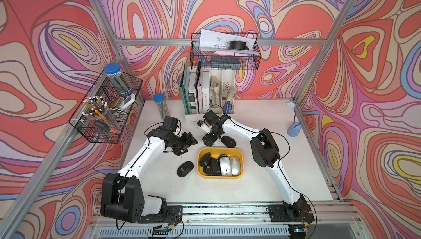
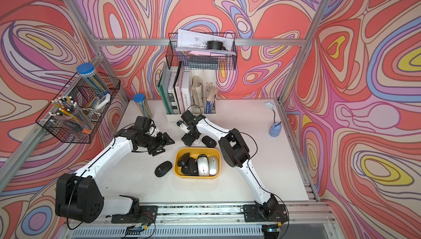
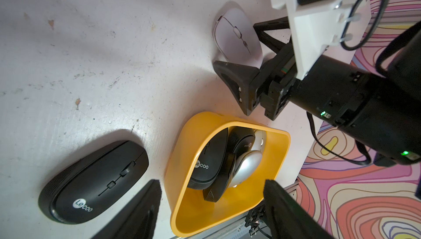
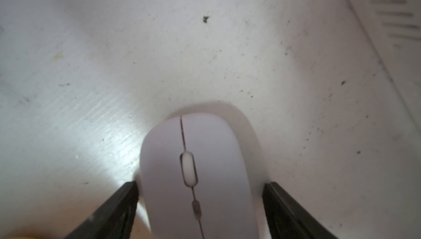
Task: Put the mouse in the storage box
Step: Pick up the mouse from the center of the board.
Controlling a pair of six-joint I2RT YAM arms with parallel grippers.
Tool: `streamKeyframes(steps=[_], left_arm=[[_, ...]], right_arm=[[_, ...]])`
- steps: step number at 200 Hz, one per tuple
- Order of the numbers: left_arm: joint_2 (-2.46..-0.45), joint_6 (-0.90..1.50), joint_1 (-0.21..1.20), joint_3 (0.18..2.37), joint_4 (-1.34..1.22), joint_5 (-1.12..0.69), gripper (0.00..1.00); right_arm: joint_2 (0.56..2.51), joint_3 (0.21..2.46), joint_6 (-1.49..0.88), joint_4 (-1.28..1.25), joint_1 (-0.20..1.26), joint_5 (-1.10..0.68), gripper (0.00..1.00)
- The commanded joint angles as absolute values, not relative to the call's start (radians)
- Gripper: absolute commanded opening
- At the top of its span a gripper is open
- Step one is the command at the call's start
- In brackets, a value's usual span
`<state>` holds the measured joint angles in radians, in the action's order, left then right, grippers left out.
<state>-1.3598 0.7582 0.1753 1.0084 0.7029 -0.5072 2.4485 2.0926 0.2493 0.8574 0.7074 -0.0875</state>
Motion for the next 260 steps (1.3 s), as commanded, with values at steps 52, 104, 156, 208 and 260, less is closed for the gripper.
streamKeyframes(steps=[52, 104, 156, 208, 260], left_arm=[[-1.388, 0.742, 0.167, 1.011, 0.683, -0.532, 0.77], [-1.358, 0.740, 0.170, 0.986, 0.589, -0.652, 0.77], [-1.361, 0.723, 0.170, 0.962, 0.566, -0.643, 0.77], [-1.343, 0.728, 0.205, 0.973, 0.510, -0.682, 0.77], [-1.298, 0.699, 0.285, 0.974, 0.486, -0.616, 0.77]], right_arm=[[2.433, 2.046, 0.192, 0.788, 0.703, 0.008, 0.58], [2.339, 2.008, 0.141, 0.739, 0.703, -0.019, 0.56], [2.268, 1.980, 0.105, 0.723, 0.703, -0.023, 0.56], [2.162, 1.957, 0.057, 0.784, 0.703, 0.009, 0.56], [1.946, 1.752, -0.082, 0.806, 0.708, -0.084, 0.56]])
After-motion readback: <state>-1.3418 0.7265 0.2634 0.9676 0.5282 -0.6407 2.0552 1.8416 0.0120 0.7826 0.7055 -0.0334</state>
